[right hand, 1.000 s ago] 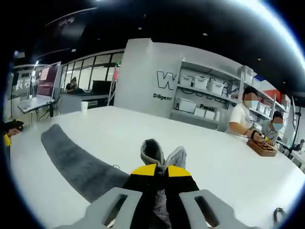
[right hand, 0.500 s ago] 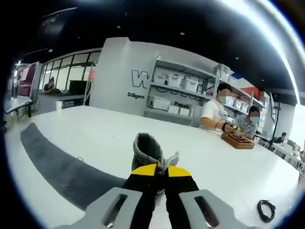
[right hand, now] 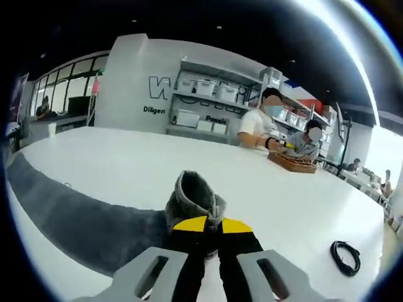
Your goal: Open the folded towel by lifting each exposed corner and separating the folded layers until the towel lies flat within the target outline without major curled edges
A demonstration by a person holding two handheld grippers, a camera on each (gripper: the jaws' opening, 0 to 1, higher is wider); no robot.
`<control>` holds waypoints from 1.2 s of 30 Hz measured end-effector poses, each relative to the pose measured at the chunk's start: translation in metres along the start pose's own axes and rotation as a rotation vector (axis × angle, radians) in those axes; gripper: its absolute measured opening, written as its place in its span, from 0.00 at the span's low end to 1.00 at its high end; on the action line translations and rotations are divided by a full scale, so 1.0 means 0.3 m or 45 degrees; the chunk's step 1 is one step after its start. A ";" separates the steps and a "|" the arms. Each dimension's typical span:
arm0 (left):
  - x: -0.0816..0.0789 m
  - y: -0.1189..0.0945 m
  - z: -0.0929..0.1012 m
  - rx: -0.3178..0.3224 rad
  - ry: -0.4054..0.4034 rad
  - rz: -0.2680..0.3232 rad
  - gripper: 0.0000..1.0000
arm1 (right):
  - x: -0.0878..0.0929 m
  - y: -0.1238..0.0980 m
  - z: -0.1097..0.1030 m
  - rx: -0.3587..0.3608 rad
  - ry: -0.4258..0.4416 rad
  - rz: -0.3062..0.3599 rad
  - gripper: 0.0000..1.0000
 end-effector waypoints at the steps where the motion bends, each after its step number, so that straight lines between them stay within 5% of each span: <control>1: 0.000 0.001 0.000 -0.001 0.001 -0.001 1.00 | 0.009 0.001 0.003 0.004 0.011 -0.011 0.00; 10: 0.006 0.027 0.003 -0.005 -0.005 -0.018 1.00 | 0.124 0.071 0.053 0.004 0.161 -0.150 0.01; 18: 0.007 0.040 0.007 -0.003 -0.005 -0.029 1.00 | 0.169 0.061 0.062 -0.022 0.163 -0.141 0.05; 26: 0.009 0.050 0.012 0.013 -0.010 -0.023 1.00 | 0.146 0.023 0.134 0.020 0.197 -0.085 0.29; 36: 0.017 0.047 0.008 0.029 -0.015 -0.026 1.00 | 0.024 -0.140 0.135 -0.188 0.199 0.072 0.48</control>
Point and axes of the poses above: the point that each gripper's makers call its tool centre point, and the gripper's own axes: y roughly forward along the fingers, z roughly to its right, x roughly out of its underside, the point moved 10 cm from there along -y, roughly backward along the fingers, and after that the axes turned 13 degrees about x, right-handed, at the moved point
